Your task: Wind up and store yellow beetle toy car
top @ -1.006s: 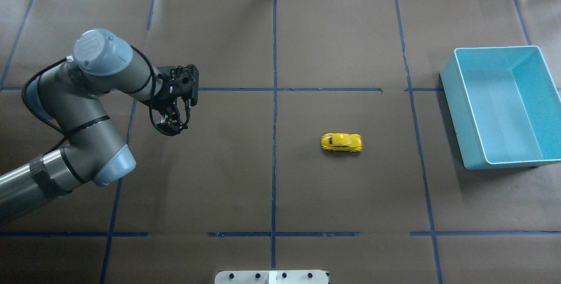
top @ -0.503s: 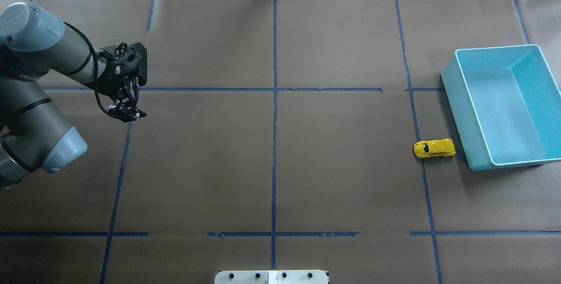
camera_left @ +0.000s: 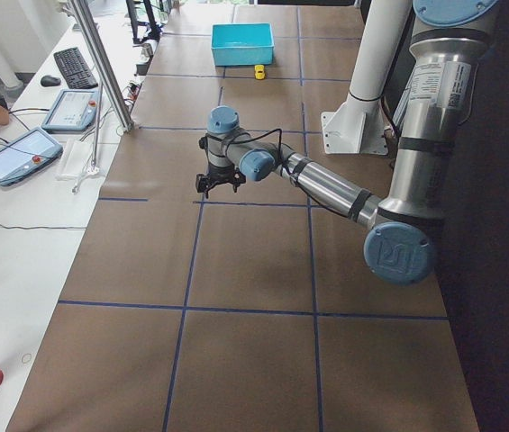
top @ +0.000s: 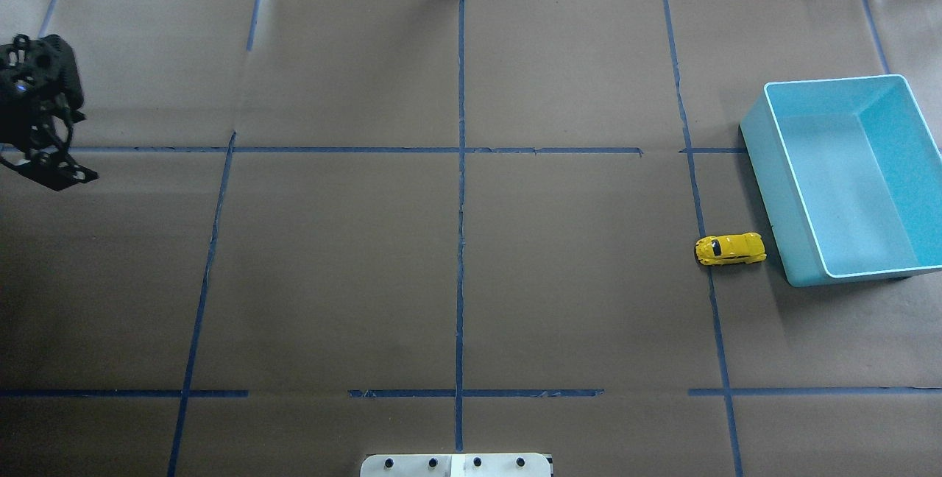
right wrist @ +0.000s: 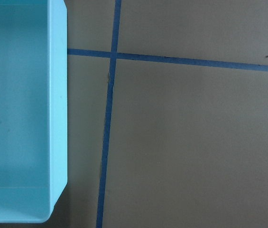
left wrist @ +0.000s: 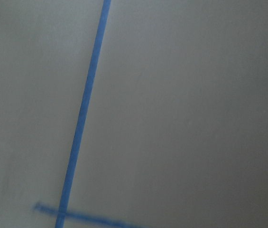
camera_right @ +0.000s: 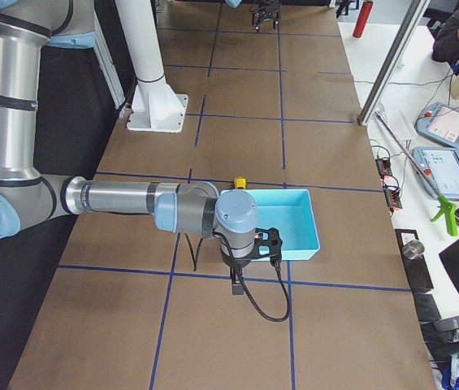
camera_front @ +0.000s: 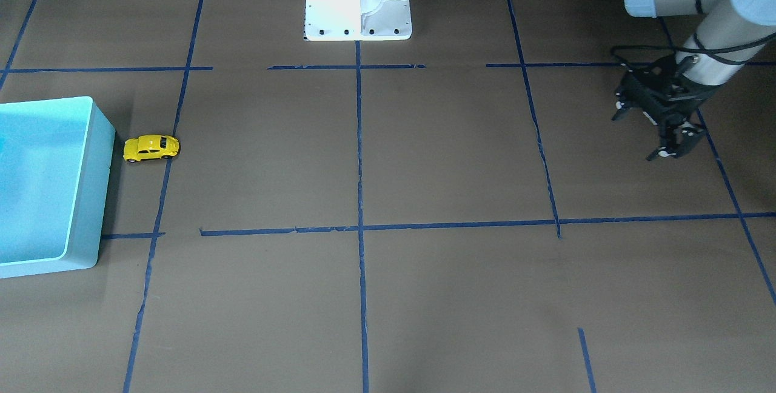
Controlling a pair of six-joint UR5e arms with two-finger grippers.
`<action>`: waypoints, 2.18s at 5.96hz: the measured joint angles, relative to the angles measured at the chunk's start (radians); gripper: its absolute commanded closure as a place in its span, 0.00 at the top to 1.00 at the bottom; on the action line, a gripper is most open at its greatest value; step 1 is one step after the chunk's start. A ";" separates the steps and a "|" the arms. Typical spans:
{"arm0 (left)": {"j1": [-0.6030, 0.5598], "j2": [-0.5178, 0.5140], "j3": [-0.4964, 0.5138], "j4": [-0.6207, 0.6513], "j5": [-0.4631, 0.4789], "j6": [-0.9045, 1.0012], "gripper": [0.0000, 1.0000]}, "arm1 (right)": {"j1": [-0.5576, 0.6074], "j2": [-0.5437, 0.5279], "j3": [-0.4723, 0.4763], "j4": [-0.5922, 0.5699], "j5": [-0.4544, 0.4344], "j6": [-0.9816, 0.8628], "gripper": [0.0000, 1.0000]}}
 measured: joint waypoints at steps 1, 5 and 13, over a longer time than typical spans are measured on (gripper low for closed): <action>-0.120 0.059 -0.004 0.055 -0.019 -0.003 1.00 | -0.002 0.001 0.000 -0.002 -0.001 0.000 1.00; -0.447 0.154 0.082 0.220 -0.235 -0.062 1.00 | -0.139 0.109 0.146 -0.196 -0.027 0.002 1.00; -0.465 0.144 0.212 0.212 -0.208 -0.294 1.00 | -0.486 0.142 0.402 -0.106 -0.027 -0.469 1.00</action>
